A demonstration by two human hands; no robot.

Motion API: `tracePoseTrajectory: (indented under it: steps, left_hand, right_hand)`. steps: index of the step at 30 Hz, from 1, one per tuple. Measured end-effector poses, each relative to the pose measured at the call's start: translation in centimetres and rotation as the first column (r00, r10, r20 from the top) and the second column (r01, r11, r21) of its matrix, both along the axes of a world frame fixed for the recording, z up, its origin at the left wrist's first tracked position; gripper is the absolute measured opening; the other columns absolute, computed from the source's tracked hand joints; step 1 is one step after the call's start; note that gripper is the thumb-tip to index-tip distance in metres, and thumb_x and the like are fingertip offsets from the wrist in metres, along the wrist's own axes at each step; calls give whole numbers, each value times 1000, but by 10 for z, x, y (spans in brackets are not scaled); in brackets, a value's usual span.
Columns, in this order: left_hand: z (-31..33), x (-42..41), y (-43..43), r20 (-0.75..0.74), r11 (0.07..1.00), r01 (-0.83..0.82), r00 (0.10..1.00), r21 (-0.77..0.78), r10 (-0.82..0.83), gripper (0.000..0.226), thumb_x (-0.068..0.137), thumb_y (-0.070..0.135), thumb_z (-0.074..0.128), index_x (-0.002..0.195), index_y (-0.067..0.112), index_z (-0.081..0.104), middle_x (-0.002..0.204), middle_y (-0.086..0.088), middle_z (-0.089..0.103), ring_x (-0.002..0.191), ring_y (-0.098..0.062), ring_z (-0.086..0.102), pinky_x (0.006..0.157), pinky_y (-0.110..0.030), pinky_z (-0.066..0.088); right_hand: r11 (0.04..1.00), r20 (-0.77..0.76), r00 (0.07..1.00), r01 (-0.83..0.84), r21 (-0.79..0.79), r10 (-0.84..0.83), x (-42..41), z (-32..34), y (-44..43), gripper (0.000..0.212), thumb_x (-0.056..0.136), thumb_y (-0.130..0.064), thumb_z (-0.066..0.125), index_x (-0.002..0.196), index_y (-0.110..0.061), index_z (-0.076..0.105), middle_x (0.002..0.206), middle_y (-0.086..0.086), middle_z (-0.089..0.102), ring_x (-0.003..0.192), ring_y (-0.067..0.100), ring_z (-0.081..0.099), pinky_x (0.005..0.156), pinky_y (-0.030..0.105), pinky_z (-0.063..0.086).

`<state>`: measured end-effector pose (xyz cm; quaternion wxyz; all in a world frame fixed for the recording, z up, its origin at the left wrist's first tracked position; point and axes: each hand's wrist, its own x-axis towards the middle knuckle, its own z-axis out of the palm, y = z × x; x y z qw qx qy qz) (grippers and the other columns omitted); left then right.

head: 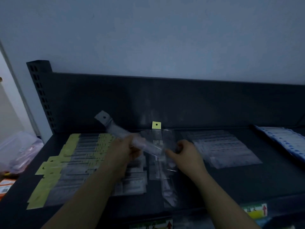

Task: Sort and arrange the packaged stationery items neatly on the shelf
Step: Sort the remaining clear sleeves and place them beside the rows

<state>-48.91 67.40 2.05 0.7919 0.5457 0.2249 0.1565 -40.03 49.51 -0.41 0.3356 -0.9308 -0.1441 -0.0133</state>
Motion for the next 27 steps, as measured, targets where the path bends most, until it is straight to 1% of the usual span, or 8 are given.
tracePoseTrajectory:
  steps: [2,5,10,14,16,21,25,27]
  left_hand:
    - [-3,-3,4,-15,998,-40,999,-58,40,16,92,14,55,86,8,68,80,-9,73,71,-20,66,60,-30,50]
    - [-5,-5,0,-45,999,-15,999,-44,13,15,91,14,53,92,7,67,77,-9,73,70,-22,64,61,-33,48]
    - [-2,-7,-7,-23,999,49,999,-20,-49,21,93,14,48,88,6,67,67,-9,70,58,-18,64,57,-28,51]
    - [-2,-9,-5,26,978,109,994,-176,-106,23,95,16,47,85,2,61,64,-13,59,53,-22,58,58,-32,56]
    - [-3,-10,-2,19,958,174,985,-228,-174,32,100,28,41,91,3,59,65,-11,54,53,-23,55,59,-35,53]
    - [0,-18,3,-51,936,310,945,-170,-322,52,95,51,42,94,3,61,66,-14,64,51,-24,59,49,-30,52]
    - [4,-25,4,-107,851,511,845,-123,-524,55,78,51,61,91,-2,69,89,-26,70,65,-33,68,50,-30,52]
    - [6,-28,5,-59,746,632,753,-210,-655,54,71,43,70,100,-3,69,103,-28,67,75,-35,68,53,-30,54]
  right_hand:
    - [998,-67,998,3,-66,-8,0,-6,2,58,65,-67,65,97,-19,57,92,-4,63,83,14,62,64,29,49]
    - [997,-79,996,33,-76,-40,1,-6,4,38,70,-53,69,80,-18,60,76,-3,66,70,14,63,56,27,47]
    - [956,-196,979,105,274,-51,5,-8,-9,10,79,-20,71,76,-15,62,62,0,64,51,12,57,49,23,44]
    - [642,-355,929,208,738,108,-8,2,-20,7,92,-9,59,86,-8,62,69,5,64,60,17,63,52,22,52]
    - [551,-403,866,189,813,297,-14,12,-28,10,91,-5,57,89,-11,65,71,3,64,58,15,63,53,23,53]
    - [684,-477,689,-38,728,546,-20,24,-47,25,77,0,64,101,-2,68,65,6,62,51,12,55,45,19,46]
    - [746,-500,703,-67,662,507,-12,25,-45,34,78,4,66,111,0,62,62,6,62,49,11,55,43,18,44]
    - [749,-486,729,-55,660,482,-9,28,-40,31,79,8,64,109,-2,61,60,6,62,46,10,55,43,18,44]
